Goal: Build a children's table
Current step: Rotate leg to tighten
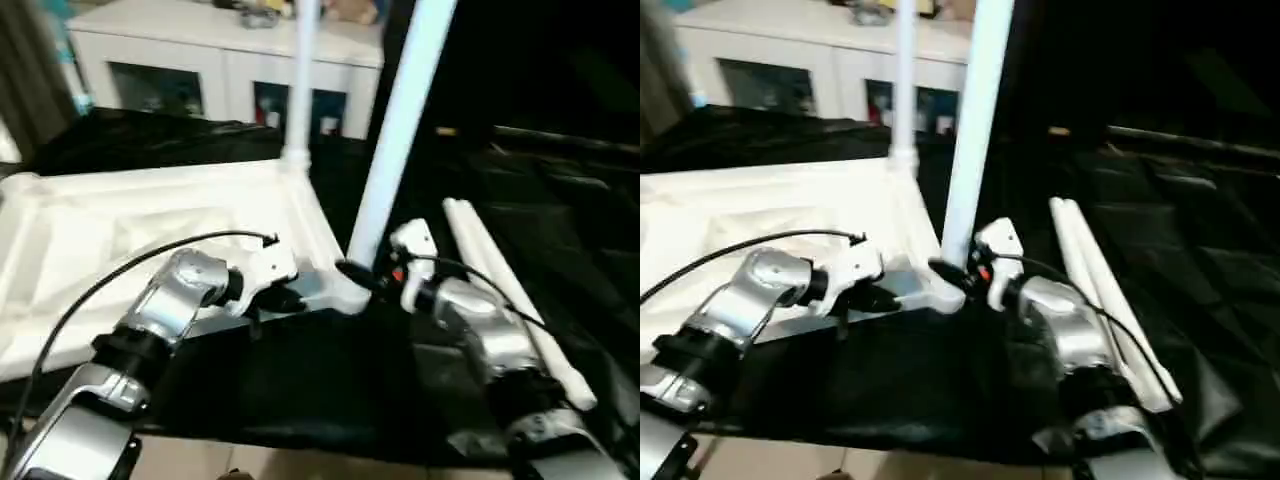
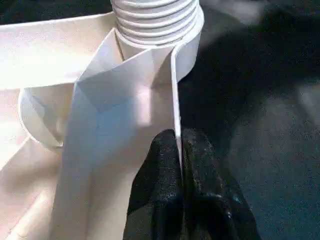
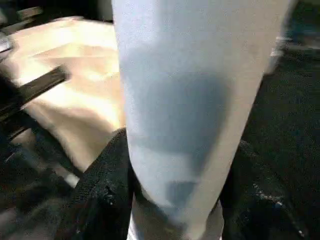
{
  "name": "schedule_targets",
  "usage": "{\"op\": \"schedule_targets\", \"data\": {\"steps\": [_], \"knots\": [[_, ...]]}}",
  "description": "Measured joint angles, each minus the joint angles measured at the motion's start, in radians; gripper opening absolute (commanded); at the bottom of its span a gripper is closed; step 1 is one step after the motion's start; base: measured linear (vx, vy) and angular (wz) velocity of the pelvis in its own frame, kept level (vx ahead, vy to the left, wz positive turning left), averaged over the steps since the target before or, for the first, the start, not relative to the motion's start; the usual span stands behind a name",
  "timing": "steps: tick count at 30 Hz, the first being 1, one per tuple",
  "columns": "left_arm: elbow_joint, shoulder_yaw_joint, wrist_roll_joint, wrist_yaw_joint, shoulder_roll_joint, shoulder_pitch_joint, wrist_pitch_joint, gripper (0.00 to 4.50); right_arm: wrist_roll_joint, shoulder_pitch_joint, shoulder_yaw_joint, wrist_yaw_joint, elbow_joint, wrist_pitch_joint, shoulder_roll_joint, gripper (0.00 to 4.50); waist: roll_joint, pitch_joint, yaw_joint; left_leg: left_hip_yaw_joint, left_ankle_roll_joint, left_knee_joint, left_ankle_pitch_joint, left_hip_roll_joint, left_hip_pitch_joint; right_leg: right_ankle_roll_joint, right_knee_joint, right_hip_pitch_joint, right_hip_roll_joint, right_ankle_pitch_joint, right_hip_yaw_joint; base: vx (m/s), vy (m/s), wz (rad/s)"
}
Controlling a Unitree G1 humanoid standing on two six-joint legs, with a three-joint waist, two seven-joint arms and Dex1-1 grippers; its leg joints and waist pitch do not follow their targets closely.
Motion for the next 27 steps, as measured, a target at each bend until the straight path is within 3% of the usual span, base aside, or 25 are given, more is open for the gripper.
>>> {"op": "schedule_targets", "data": {"steps": [2, 3, 4, 5, 6, 7, 8, 9, 10, 11, 13, 18, 23, 27], "knots": [[0.015, 0.004, 0.013, 0.062, -0.035, -0.017, 0.046, 0.00, -0.007, -0.038, -0.011, -0.112, 0.052, -0.003, 0.033, 1.90, -0.009, 0.000, -0.004, 0.009, -0.001, -0.005, 0.000, -0.002, 0.011, -0.004, 0.012, -0.016, -0.003, -0.006, 0.007, -0.033, -0.011, 0.00], [0.020, 0.013, 0.019, 0.098, -0.054, -0.023, 0.071, 0.00, -0.013, -0.062, -0.017, -0.174, 0.082, -0.004, 0.051, 1.90, -0.017, -0.003, -0.004, 0.010, -0.012, -0.005, -0.009, -0.003, 0.015, -0.004, 0.011, -0.017, -0.008, -0.006, 0.003, 0.000, 0.000, 0.00], [0.020, 0.018, 0.024, 0.124, -0.069, -0.027, 0.088, 0.00, -0.021, -0.083, -0.018, -0.216, 0.103, -0.004, 0.061, 1.90, -0.013, 0.002, -0.006, 0.007, -0.017, 0.016, -0.029, -0.004, 0.017, -0.004, 0.000, -0.014, -0.019, -0.006, -0.019, -0.020, 0.000, -0.22], [0.021, 0.028, 0.027, 0.167, -0.094, -0.034, 0.126, 0.00, -0.026, -0.117, -0.031, -0.307, 0.146, -0.007, 0.091, 1.90, 0.016, 0.006, -0.013, -0.004, -0.014, 0.041, -0.057, 0.010, 0.018, -0.001, -0.029, 0.005, -0.038, -0.005, -0.095, 0.047, 0.095, -0.47], [0.021, 0.032, 0.027, 0.186, -0.108, -0.039, 0.147, 0.00, -0.029, -0.140, -0.035, -0.352, 0.169, -0.010, 0.104, 1.90, 0.034, 0.008, -0.013, -0.014, -0.013, 0.033, -0.061, 0.033, 0.002, 0.004, -0.025, 0.029, -0.042, -0.008, -0.131, 0.047, 0.095, -0.47], [0.021, 0.034, 0.030, 0.218, -0.134, -0.052, 0.178, 0.00, -0.030, -0.158, -0.058, -0.421, 0.195, -0.017, 0.122, 1.90, 0.037, 0.007, -0.020, -0.020, -0.014, 0.049, -0.060, 0.026, -0.020, 0.014, 0.047, 0.026, -0.051, -0.059, -0.087, 0.231, 0.137, -0.12], [0.018, 0.038, 0.031, 0.247, -0.152, -0.054, 0.189, 0.00, -0.029, -0.172, -0.073, -0.455, 0.214, -0.020, 0.129, 1.90, 0.000, -0.004, -0.018, 0.009, -0.020, 0.049, -0.056, 0.024, -0.019, 0.016, 0.086, 0.021, -0.058, -0.056, -0.027, 0.213, -0.012, 0.00], [0.010, 0.047, 0.031, 0.263, -0.158, -0.053, 0.199, 0.00, -0.029, -0.194, -0.082, -0.481, 0.236, -0.020, 0.142, 1.90, -0.019, -0.010, -0.016, 0.008, -0.022, 0.047, -0.055, 0.017, -0.022, 0.047, 0.098, 0.015, -0.062, -0.078, -0.001, 0.213, -0.012, 0.00], [0.008, 0.051, 0.033, 0.285, -0.168, -0.053, 0.222, 0.00, -0.030, -0.214, -0.090, -0.511, 0.263, -0.020, 0.153, 1.90, -0.022, -0.019, -0.007, -0.004, -0.026, 0.033, -0.053, 0.006, -0.024, 0.046, 0.093, 0.011, -0.061, -0.079, 0.002, 0.055, -0.099, -0.27], [0.007, 0.056, 0.033, 0.302, -0.177, -0.054, 0.234, 0.00, -0.030, -0.227, -0.090, -0.527, 0.279, -0.021, 0.157, 1.90, -0.018, -0.024, -0.003, -0.009, -0.031, 0.026, -0.049, 0.004, -0.030, 0.044, 0.089, 0.009, -0.061, -0.078, 0.000, -0.007, -0.047, -0.18], [-0.001, 0.058, 0.033, 0.326, -0.189, -0.056, 0.250, 0.00, -0.038, -0.247, -0.090, -0.550, 0.295, -0.022, 0.159, 1.90, -0.010, -0.035, 0.008, -0.005, -0.033, 0.006, -0.013, 0.009, -0.035, 0.033, 0.085, -0.004, -0.053, -0.066, 0.001, -0.003, -0.023, -0.09], [-0.005, 0.061, 0.035, 0.342, -0.191, -0.062, 0.259, 0.00, -0.049, -0.280, -0.100, -0.578, 0.342, -0.040, 0.170, 1.90, -0.010, -0.036, 0.019, 0.000, -0.034, 0.000, 0.005, 0.028, -0.034, 0.024, 0.073, -0.005, -0.030, -0.063, 0.009, 0.000, 0.000, 0.00], [-0.004, 0.061, 0.036, 0.349, -0.181, -0.062, 0.259, 0.00, -0.062, -0.295, -0.107, -0.583, 0.370, -0.055, 0.177, 1.90, -0.010, -0.036, 0.020, 0.011, -0.035, -0.010, 0.006, 0.029, -0.028, 0.025, 0.065, -0.007, -0.026, -0.057, 0.025, 0.000, 0.000, 0.00], [-0.004, 0.061, 0.036, 0.348, -0.175, -0.062, 0.251, 0.00, -0.070, -0.302, -0.106, -0.575, 0.383, -0.070, 0.178, 1.90, -0.011, -0.037, 0.020, 0.019, -0.035, -0.010, 0.006, 0.029, -0.028, 0.027, 0.064, -0.016, -0.026, -0.052, 0.032, 0.000, 0.000, 0.00]]}}
